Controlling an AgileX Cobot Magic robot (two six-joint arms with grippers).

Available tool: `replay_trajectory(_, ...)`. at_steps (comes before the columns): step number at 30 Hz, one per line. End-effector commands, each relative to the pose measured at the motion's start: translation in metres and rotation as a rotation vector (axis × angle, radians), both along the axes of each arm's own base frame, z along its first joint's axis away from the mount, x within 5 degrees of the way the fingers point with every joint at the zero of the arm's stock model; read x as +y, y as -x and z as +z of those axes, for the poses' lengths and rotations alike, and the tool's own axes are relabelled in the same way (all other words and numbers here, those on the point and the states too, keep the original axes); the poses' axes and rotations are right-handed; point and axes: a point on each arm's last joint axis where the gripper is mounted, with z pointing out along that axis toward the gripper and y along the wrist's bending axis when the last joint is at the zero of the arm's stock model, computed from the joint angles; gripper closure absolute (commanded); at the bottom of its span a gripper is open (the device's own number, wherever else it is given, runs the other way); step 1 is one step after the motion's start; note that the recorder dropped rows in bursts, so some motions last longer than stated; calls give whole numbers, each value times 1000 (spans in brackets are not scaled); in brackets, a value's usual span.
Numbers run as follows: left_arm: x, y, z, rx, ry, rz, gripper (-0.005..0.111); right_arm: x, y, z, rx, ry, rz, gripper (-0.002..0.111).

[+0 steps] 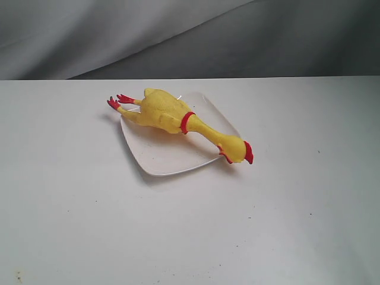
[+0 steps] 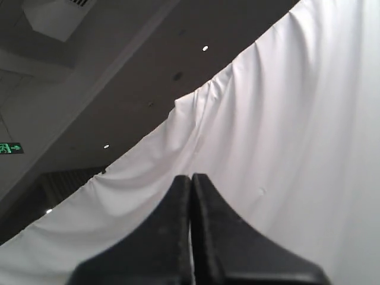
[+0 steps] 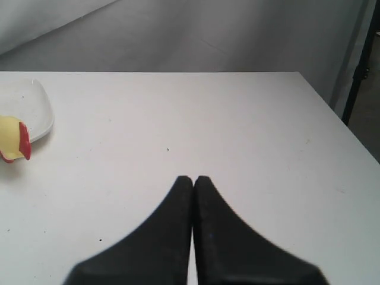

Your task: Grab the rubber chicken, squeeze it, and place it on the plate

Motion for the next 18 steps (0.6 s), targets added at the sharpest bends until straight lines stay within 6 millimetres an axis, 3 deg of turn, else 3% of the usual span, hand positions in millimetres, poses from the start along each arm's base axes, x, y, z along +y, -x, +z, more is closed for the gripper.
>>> replay_trajectory(1, -2, 9, -2, -52, 173, -124, 106, 0, 0, -1, -1, -6, -7, 108)
replay_trajectory(7, -5, -6, -19, -21, 482, -348, 106, 0, 0, -1, -1, -6, -7, 108)
replay_trajectory(18, -1, -63, -111, 251, 679, -346, 106, 0, 0, -1, -1, -6, -7, 108)
